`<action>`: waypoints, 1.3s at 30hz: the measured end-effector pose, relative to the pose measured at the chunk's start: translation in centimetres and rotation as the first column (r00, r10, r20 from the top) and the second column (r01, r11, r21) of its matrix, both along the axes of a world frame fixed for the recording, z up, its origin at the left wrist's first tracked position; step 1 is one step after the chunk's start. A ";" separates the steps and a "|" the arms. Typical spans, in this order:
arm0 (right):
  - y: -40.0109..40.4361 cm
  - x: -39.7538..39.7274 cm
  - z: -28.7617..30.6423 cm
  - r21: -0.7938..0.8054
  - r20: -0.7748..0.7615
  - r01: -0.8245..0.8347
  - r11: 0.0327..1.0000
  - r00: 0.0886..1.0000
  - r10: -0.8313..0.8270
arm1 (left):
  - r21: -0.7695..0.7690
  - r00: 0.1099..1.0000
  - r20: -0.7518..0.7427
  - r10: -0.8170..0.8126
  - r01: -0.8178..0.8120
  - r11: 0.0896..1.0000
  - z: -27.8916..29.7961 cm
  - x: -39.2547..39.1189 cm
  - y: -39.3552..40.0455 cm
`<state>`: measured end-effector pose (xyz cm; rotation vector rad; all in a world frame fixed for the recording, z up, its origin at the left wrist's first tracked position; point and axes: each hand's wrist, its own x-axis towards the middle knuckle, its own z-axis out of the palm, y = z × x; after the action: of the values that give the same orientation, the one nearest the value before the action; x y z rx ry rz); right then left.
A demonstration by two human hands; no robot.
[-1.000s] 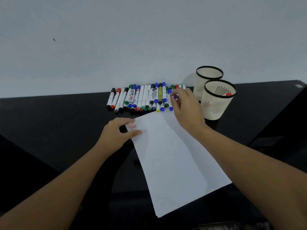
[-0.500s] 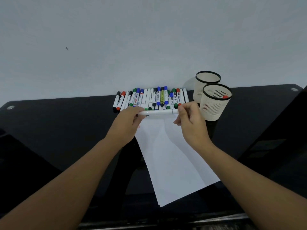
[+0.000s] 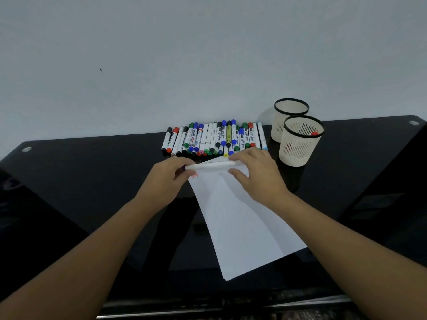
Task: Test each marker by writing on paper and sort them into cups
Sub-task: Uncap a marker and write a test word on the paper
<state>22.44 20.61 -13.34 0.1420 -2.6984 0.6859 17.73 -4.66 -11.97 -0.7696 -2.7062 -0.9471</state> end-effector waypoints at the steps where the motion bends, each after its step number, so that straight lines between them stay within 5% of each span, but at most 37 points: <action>1: -0.2 0.0 0.1 0.039 0.038 -0.031 0.999 0.999 0.029 | -0.003 1.000 -0.003 -0.004 0.004 1.000 0.1 0.0 0.0; 7: -0.4 -0.3 0.3 -0.278 0.054 0.043 0.960 0.998 -0.029 | 0.111 0.994 0.096 0.048 -0.058 0.992 -0.1 0.3 -0.2; 13: -0.2 -0.2 -0.1 -0.051 0.022 0.063 0.997 0.998 -0.062 | 0.130 0.986 0.154 0.069 -0.089 0.988 -0.1 0.5 -0.6; 15: -0.7 -0.2 0.3 -0.234 0.072 0.072 0.970 0.996 -0.057 | 0.144 0.983 0.168 0.073 -0.097 0.985 -0.3 0.5 -0.7; 18: -2.3 -0.3 1.5 -0.735 0.280 0.246 0.632 0.959 -0.047 | 0.200 0.977 0.198 0.077 -0.117 0.973 -0.5 0.7 -0.1; 21: -3.6 -0.9 2.0 -0.901 0.384 0.354 0.251 0.920 0.080 | 0.204 0.966 0.251 0.063 -0.116 0.972 -0.6 1.1 0.9; 25: -4.0 -1.4 2.2 -0.930 0.364 0.350 0.115 0.922 0.132 | 0.164 0.957 0.286 0.037 -0.087 0.983 -0.6 1.4 1.6; 35: -3.7 -0.6 2.1 -0.922 0.388 0.378 0.085 0.902 0.188 | 0.134 0.978 0.194 0.076 -0.103 0.986 -1.0 0.8 0.4; 37: -3.7 -0.8 1.8 -0.864 0.433 0.423 0.273 0.901 -0.026 | 0.086 0.989 0.131 0.075 -0.087 0.993 -0.8 0.8 0.1; 39: -3.3 -0.6 1.5 -0.736 0.296 0.363 0.572 0.932 -0.210 | 0.017 0.996 0.076 0.053 -0.054 0.998 -0.6 0.6 -0.1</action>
<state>21.82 17.35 -11.88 -0.6039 -2.2027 1.7476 18.35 -4.75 -12.52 -0.6675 -2.7631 -1.0076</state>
